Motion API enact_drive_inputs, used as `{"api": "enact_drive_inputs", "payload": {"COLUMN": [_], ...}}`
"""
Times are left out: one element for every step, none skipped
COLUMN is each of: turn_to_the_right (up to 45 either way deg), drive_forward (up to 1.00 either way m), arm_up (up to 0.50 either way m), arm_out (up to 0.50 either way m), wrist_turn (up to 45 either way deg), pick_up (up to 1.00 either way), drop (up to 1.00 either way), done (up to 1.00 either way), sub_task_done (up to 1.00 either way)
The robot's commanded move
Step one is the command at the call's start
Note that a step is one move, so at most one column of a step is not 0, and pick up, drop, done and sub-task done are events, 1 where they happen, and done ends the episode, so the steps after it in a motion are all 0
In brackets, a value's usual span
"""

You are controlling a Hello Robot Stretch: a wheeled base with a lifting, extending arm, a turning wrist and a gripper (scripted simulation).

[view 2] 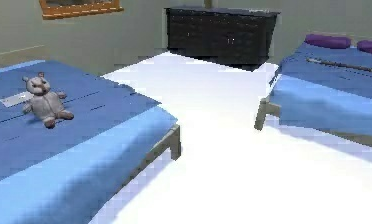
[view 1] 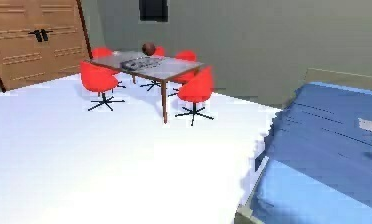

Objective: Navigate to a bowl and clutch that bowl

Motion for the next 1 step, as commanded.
{"api": "enact_drive_inputs", "payload": {"turn_to_the_right": [33.0], "drive_forward": [0.0], "arm_up": [0.0], "arm_out": [0.0], "wrist_turn": [0.0], "pick_up": [0.0], "drop": [0.0], "done": [0.0], "sub_task_done": [0.0]}}
